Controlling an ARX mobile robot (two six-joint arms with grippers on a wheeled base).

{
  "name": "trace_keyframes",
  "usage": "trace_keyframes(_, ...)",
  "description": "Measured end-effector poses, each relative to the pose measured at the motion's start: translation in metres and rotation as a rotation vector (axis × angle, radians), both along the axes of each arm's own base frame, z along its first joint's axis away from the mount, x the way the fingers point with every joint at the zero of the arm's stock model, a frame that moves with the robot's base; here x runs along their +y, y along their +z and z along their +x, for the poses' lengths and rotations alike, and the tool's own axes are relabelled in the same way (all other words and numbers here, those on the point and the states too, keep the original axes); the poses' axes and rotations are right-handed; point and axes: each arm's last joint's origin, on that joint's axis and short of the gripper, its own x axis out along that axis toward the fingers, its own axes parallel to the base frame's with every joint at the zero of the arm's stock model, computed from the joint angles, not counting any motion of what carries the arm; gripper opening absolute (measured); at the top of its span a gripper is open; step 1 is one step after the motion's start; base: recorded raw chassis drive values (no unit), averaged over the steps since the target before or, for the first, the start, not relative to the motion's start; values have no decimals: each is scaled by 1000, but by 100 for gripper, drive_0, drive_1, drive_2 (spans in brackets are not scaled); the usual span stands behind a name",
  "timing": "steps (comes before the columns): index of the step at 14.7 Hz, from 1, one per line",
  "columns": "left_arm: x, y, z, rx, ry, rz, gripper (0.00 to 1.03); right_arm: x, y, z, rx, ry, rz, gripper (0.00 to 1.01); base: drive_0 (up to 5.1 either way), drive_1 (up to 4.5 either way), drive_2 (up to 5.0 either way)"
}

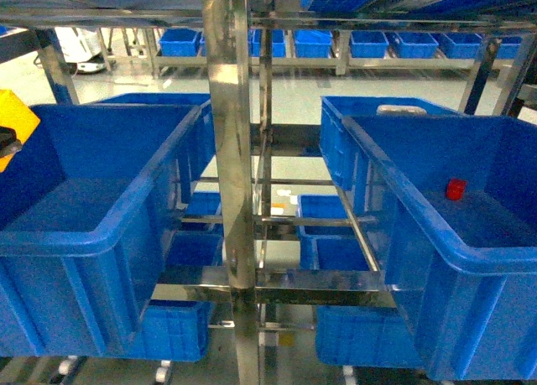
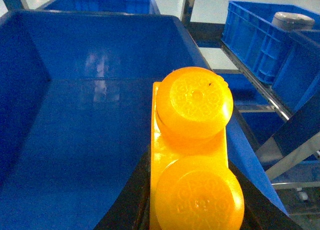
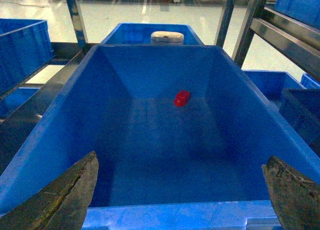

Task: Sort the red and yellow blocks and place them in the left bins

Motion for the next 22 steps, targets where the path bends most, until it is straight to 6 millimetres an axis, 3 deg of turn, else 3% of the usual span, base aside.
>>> trace_keyframes(10,40,-25,77,87,-7,17,26,0,0,0,0,0,0,98,0,0,0)
trace_keyframes(12,59,-30,92,102,-3,30,26,0,0,0,0,0,0,98,0,0,0)
trace_keyframes(15,88,-44,89,153,35,41,26,0,0,0,0,0,0,98,0,0,0)
trace_keyframes(18,95,-40,94,140,24,47,26,0,0,0,0,0,0,98,0,0,0)
trace_keyframes(22,80,-39,98,125,-32,37,75,0,0,0,0,0,0,98,0,0,0)
